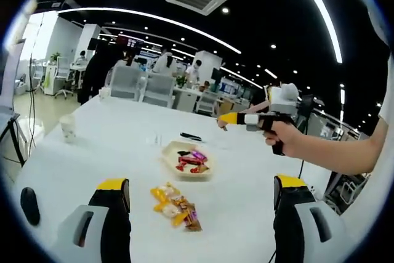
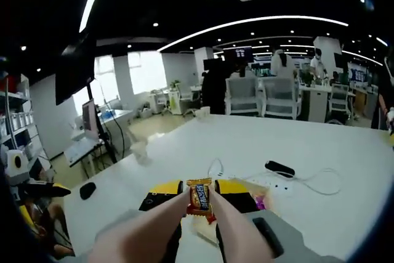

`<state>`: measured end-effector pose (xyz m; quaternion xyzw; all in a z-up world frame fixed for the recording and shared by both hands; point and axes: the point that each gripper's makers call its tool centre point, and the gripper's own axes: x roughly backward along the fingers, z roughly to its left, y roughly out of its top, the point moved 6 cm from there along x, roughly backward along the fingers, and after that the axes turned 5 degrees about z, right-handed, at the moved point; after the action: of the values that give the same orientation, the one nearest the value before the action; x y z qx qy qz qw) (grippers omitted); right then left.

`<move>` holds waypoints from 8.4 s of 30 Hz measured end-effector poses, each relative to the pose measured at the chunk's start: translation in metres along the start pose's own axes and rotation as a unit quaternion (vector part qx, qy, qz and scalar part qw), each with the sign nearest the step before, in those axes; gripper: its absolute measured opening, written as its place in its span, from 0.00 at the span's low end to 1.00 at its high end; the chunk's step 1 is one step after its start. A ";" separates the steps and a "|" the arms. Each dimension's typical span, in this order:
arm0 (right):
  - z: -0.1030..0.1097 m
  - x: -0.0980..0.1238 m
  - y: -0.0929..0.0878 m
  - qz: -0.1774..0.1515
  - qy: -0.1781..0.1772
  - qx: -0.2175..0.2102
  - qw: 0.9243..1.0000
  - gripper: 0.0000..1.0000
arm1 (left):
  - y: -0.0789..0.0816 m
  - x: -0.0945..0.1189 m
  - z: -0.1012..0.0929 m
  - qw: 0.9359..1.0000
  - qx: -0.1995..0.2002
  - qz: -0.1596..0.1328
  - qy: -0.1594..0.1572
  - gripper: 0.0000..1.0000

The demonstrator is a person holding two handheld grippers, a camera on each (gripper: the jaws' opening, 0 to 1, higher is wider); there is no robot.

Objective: Place the target food into the container with the food tongs after gripping and lifting it, then release it inside without dropping or visibly crushing the food.

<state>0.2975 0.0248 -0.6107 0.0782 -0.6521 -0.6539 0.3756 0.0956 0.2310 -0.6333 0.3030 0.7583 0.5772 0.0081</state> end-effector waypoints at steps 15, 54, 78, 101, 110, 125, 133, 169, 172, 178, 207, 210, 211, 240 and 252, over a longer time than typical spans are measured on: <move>-0.016 -0.030 -0.009 0.007 -0.023 0.000 1.000 0.22 | 0.019 -0.009 0.019 1.000 0.000 -0.025 0.008 0.96; 0.009 -0.011 -0.052 0.050 0.003 -0.041 0.998 0.23 | 0.011 -0.006 0.025 0.999 0.014 -0.031 0.005 0.99; 0.024 -0.005 -0.090 0.090 0.008 -0.065 0.994 0.24 | 0.028 -0.023 0.025 0.998 0.002 -0.032 -0.047 0.99; 0.050 -0.017 -0.109 0.115 0.026 -0.063 0.991 0.25 | 0.021 -0.040 0.029 0.999 0.004 -0.012 -0.041 0.99; 0.061 -0.018 -0.111 0.109 0.027 -0.072 0.991 0.26 | 0.015 -0.038 0.022 0.998 0.001 0.010 -0.065 0.99; 0.084 -0.020 -0.121 0.101 0.060 -0.035 0.992 0.27 | 0.012 -0.026 0.029 0.999 0.001 0.007 -0.054 0.99; 0.089 -0.022 -0.125 0.109 0.065 -0.036 0.991 0.28 | 0.009 -0.023 0.028 0.999 0.006 0.006 -0.052 0.99; 0.120 -0.045 -0.160 0.176 0.072 -0.014 0.982 0.29 | 0.005 -0.026 0.050 0.999 0.021 0.023 -0.039 0.99; 0.126 -0.047 -0.162 0.175 0.075 -0.002 0.982 0.29 | 0.004 -0.027 0.053 0.999 0.024 0.025 -0.041 0.99; 0.132 -0.052 -0.164 0.176 0.073 0.018 0.981 0.29 | 0.003 -0.026 0.061 0.998 0.029 0.030 -0.043 0.99; 0.136 -0.068 -0.180 0.189 0.016 0.013 0.982 0.29 | 0.002 -0.024 0.083 0.997 0.027 0.044 -0.061 0.99; 0.137 -0.071 -0.180 0.188 0.012 0.026 0.982 0.29 | 0.004 -0.025 0.085 0.996 0.021 0.048 -0.066 0.99; 0.136 -0.072 -0.179 0.188 0.005 0.039 0.981 0.29 | 0.004 -0.026 0.086 0.996 0.017 0.050 -0.067 0.99; 0.137 -0.071 -0.192 0.200 0.026 0.061 0.978 0.30 | -0.012 -0.034 0.077 0.993 0.030 0.020 -0.114 0.99; 0.132 -0.077 -0.204 0.195 0.044 0.092 0.976 0.30 | -0.018 -0.033 0.086 0.994 0.038 0.025 -0.096 0.99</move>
<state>0.1944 0.1478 -0.8088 0.0122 -0.6949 -0.5016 0.5151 0.1452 0.2875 -0.6890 0.3763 0.7676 0.5160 0.0546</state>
